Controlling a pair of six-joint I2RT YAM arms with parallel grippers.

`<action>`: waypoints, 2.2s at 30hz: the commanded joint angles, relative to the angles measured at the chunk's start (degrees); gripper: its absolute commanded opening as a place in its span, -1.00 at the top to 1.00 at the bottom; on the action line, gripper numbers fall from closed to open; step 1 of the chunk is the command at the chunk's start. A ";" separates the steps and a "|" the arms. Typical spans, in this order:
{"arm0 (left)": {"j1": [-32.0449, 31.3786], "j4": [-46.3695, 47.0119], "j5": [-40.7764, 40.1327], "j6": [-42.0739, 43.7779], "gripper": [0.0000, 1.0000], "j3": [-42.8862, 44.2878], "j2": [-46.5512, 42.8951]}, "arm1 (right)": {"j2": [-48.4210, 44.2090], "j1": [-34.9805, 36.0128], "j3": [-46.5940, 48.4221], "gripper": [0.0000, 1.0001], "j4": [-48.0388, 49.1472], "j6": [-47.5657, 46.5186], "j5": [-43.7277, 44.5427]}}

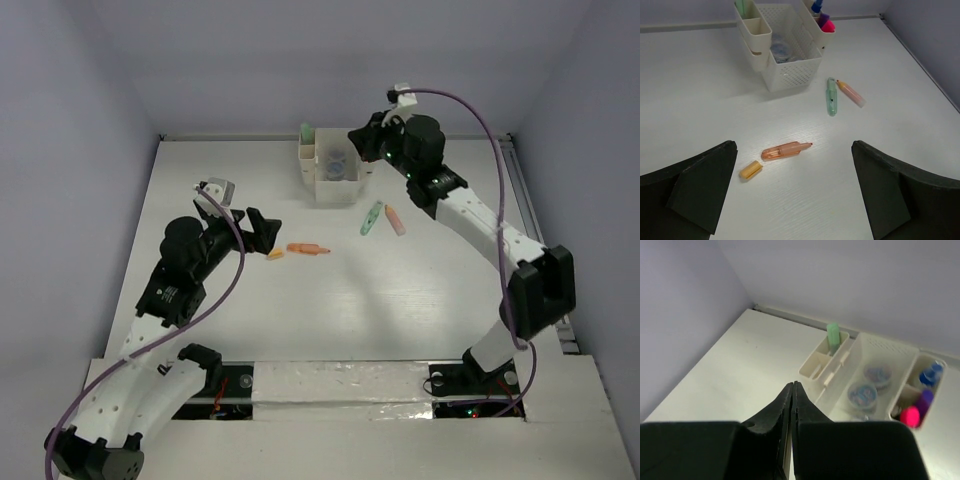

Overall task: Sort the stationery into containers
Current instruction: Pick up the pen from the center of the board.

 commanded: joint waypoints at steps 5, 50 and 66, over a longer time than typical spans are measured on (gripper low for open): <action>0.38 5.75 11.17 -3.16 -0.98 -0.50 -1.20 | -10.63 -1.89 -16.11 0.81 -13.87 3.63 9.42; 0.91 0.91 1.33 -1.50 -0.98 -0.77 -6.92 | 12.48 -12.26 -3.47 -0.13 -33.13 -7.54 8.66; 0.91 0.74 1.43 -1.32 -0.98 -0.59 -6.12 | 20.47 -12.26 1.19 -0.19 -34.01 -8.15 6.63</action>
